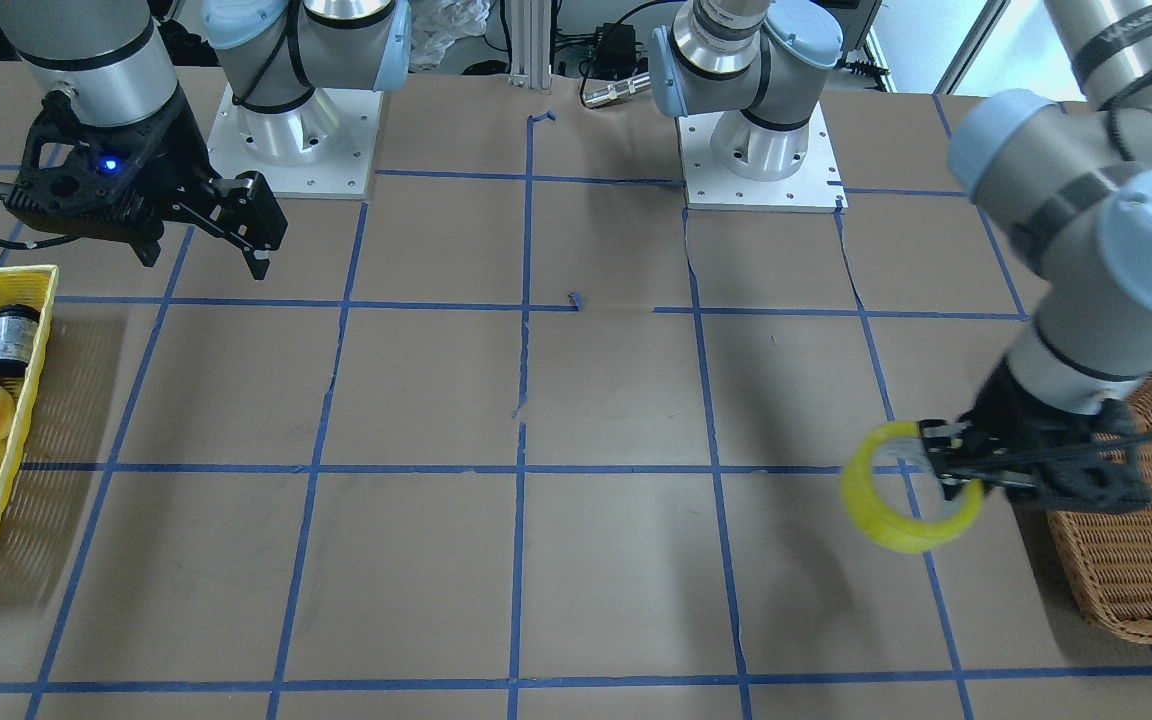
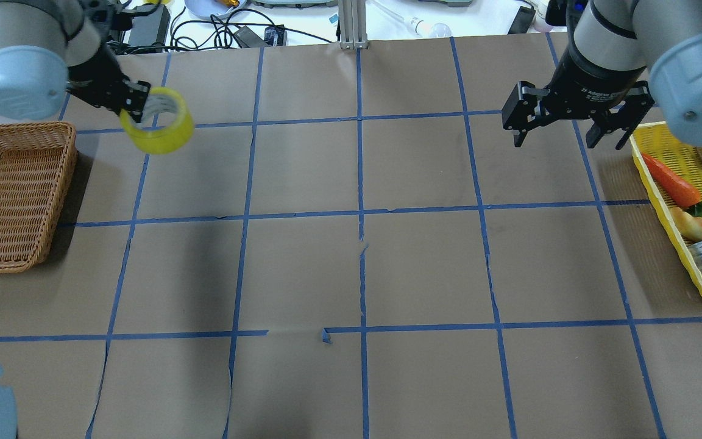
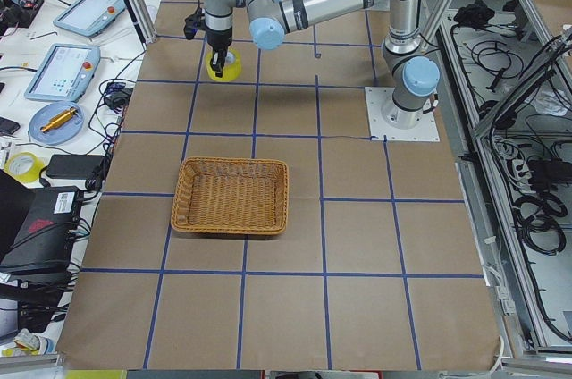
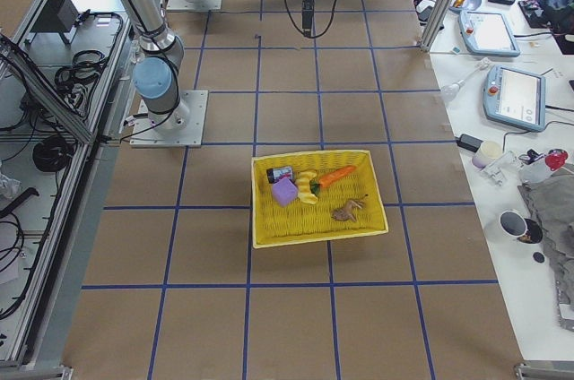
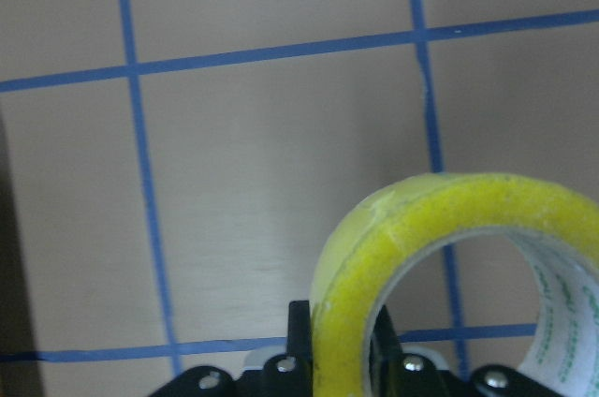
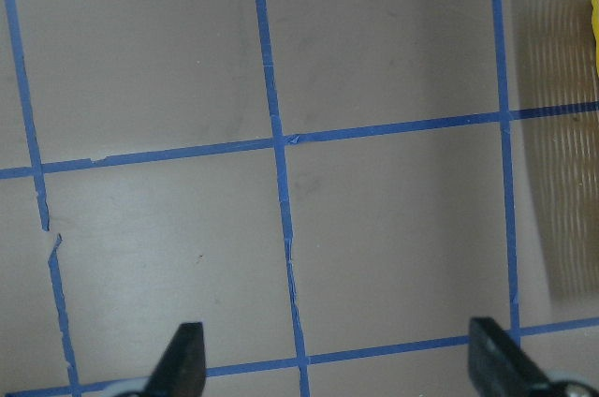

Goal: Transfer tape with both arms
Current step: 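Lift and carry the tape roll with the left gripper to the wicker basket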

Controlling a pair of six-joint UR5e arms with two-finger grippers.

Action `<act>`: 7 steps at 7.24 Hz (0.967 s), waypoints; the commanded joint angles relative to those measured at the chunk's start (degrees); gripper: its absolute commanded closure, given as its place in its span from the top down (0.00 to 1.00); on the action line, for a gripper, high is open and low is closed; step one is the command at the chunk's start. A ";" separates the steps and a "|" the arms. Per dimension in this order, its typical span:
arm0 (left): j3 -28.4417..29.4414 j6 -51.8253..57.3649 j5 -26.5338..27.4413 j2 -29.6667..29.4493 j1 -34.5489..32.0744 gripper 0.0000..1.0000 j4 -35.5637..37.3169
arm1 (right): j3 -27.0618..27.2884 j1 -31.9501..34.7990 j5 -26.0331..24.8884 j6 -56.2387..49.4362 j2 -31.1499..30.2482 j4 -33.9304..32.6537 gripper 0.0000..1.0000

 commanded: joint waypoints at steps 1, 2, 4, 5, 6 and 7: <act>4.27 20.70 -0.66 -4.06 13.97 0.08 0.14 | 0.02 0.03 0.07 0.22 0.04 -0.01 1.00; 6.38 29.05 -1.88 -6.87 18.54 0.07 2.49 | 0.02 0.03 -0.19 0.22 0.04 0.08 1.00; 8.68 36.24 -5.92 -13.89 24.54 0.07 5.58 | 0.10 -0.06 -0.37 0.74 -0.05 1.74 1.00; 8.77 38.35 -6.02 -16.10 25.87 0.07 7.68 | 0.10 -0.06 -0.55 0.83 -0.05 3.14 1.00; 8.68 38.28 -6.81 -17.95 26.32 0.08 8.31 | 0.10 -0.15 -1.42 0.75 -0.05 4.72 1.00; 8.07 37.76 -6.99 -19.53 26.41 0.10 9.45 | 0.10 -0.06 -1.43 0.75 -0.05 4.74 1.00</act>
